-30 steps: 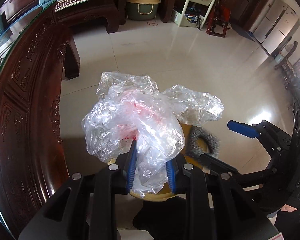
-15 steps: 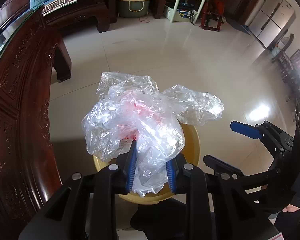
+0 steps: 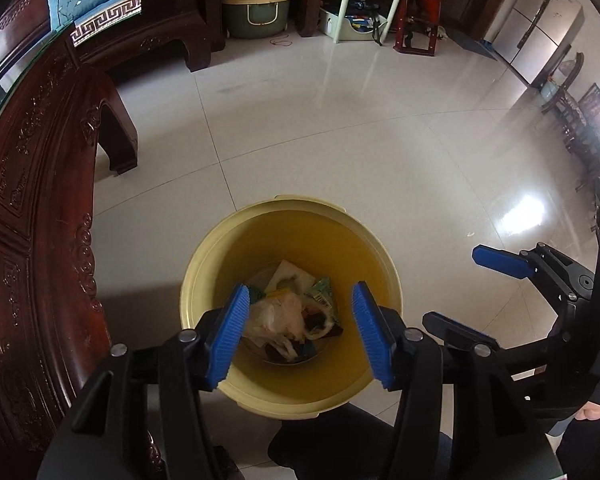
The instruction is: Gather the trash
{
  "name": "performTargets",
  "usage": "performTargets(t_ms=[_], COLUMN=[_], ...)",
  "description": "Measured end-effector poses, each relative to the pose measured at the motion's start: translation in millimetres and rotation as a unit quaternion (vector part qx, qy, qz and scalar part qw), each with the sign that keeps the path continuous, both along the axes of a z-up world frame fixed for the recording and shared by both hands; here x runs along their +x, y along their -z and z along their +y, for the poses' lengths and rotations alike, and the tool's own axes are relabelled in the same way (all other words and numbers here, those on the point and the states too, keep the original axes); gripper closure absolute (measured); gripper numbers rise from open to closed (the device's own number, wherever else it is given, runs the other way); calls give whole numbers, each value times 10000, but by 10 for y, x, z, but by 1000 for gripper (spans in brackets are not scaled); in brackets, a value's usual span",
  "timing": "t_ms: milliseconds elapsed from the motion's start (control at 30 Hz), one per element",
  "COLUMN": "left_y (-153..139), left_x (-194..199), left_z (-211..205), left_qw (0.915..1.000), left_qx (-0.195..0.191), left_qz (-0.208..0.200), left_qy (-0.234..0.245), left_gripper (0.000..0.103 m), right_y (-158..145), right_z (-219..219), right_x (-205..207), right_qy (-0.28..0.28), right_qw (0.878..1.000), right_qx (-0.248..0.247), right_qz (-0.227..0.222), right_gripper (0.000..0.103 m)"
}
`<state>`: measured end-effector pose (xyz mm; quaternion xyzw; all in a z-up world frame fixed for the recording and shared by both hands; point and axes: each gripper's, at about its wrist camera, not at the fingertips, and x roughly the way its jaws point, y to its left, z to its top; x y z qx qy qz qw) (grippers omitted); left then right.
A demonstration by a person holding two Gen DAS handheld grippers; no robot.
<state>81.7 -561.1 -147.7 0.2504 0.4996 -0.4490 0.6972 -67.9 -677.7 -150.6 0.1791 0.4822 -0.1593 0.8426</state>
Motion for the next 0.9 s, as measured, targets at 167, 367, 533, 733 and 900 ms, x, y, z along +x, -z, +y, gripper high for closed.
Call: performTargets(t_ms=[167, 367, 533, 733, 900], left_y=[-50, -185, -488, -942, -1276], left_x=[22, 10, 16, 59, 118], left_z=[40, 134, 430, 979, 1591], left_qw=[10000, 9997, 9981, 9906, 9791], left_qx=[-42, -218, -537, -1034, -1418], left_qz=[-32, -35, -224, -722, -1124], left_qy=[-51, -68, -184, -534, -925], left_gripper=[49, 49, 49, 47, 36], right_y=[-14, -137, -369, -712, -991], right_z=[51, 189, 347, 716, 1191], right_x=[45, 76, 81, 193, 375], right_qy=[-74, -106, -76, -120, -365], right_qw=[10000, 9999, 9993, 9963, 9911], right_qx=[-1, -51, -213, -469, -752], right_qz=[1, -76, -287, -707, -1038], right_gripper=[24, 24, 24, 21, 19])
